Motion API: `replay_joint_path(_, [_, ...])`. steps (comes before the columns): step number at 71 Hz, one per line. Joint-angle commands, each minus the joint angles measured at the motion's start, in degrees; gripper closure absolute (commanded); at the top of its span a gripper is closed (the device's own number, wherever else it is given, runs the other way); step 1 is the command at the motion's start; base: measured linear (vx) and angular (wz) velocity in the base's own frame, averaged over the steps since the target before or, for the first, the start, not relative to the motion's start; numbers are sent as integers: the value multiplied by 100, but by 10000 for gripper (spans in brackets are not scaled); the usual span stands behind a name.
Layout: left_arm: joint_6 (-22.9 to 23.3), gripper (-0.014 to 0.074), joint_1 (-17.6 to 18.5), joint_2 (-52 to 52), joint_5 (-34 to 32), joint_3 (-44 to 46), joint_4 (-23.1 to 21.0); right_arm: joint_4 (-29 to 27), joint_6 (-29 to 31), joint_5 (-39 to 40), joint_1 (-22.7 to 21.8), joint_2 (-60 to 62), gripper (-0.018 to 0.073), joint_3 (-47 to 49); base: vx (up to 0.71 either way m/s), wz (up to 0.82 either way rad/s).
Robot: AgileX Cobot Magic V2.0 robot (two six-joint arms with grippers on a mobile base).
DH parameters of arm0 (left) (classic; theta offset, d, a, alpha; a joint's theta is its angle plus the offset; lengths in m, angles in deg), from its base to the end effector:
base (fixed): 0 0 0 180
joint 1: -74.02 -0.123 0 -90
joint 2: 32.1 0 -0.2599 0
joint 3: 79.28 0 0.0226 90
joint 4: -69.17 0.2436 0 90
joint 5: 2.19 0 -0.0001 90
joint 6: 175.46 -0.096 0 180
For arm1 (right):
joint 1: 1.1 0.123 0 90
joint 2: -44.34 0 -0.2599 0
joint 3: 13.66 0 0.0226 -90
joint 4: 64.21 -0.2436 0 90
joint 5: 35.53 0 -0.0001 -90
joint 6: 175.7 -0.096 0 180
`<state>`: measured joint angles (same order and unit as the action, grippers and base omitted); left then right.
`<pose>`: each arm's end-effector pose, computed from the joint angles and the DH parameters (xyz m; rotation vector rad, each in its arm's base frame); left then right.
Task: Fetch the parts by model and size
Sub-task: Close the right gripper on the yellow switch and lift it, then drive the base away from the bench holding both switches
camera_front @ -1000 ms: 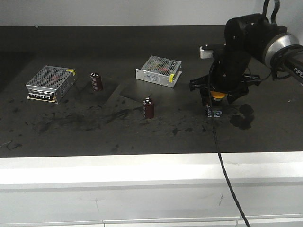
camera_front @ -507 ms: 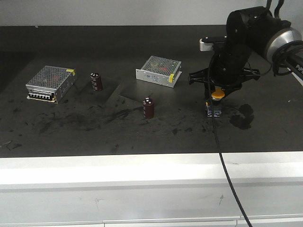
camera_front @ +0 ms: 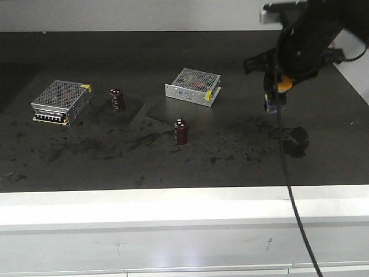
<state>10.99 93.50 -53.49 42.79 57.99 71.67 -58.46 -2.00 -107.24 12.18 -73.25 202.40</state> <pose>0.0556 -0.0165 0.3130 0.2254 1.8984 -0.2562 0.3924 0.0832 0.3263 -0.1739 2.6588 -0.0273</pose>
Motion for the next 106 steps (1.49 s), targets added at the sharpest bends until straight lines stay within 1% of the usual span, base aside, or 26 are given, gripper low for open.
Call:
replay_joint_path(1, [51, 602, 33, -65, -442, 125, 0, 6, 126, 246, -17, 778, 566, -27, 0, 0])
replay_joint_path(10, [51, 602, 33, -65, -442, 125, 0, 29, 126, 941, -17, 1587, 566, -896, 0, 0])
replay_joint_path(27, [51, 602, 33, -65, -442, 125, 0, -133, 153, 2804, -17, 3707, 566, -3510, 0, 0])
replay_joint_path(37, [51, 602, 33, -65, -442, 125, 0, -139, 153, 3878, -17, 5109, 564, -5005, 0, 0])
replay_joint_path(47, [51, 602, 33, -65, -442, 125, 0, -139, 148, 4733, -17, 6549, 564, -6266, 0, 0])
replay_joint_path(58, [51, 602, 33, -65, -442, 125, 0, -129, 148, 5103, -17, 7864, 564, -7181, 0, 0])
replay_joint_path(67, [51, 602, 33, -65, -442, 125, 0, -129, 219, 5147, -17, 8771, 564, -7741, 0, 0])
replay_joint_path(75, [51, 602, 33, -65, -442, 125, 0, -129, 438, 5142, -17, 9397, 564, -8136, 0, 0])
replay_joint_path(84, [51, 602, 33, -65, -442, 125, 0, -129, 444, 5151, -17, 9646, 564, -8310, 0, 0])
replay_joint_path(95, [51, 602, 33, -65, -442, 125, 0, -13, 444, 5224, -17, 9654, 564, -8310, 0, 0])
replay_joint_path(106, [51, 602, 33, -65, -442, 125, 0, -20, 438, 5223, -17, 9654, 564, -8310, 0, 0])
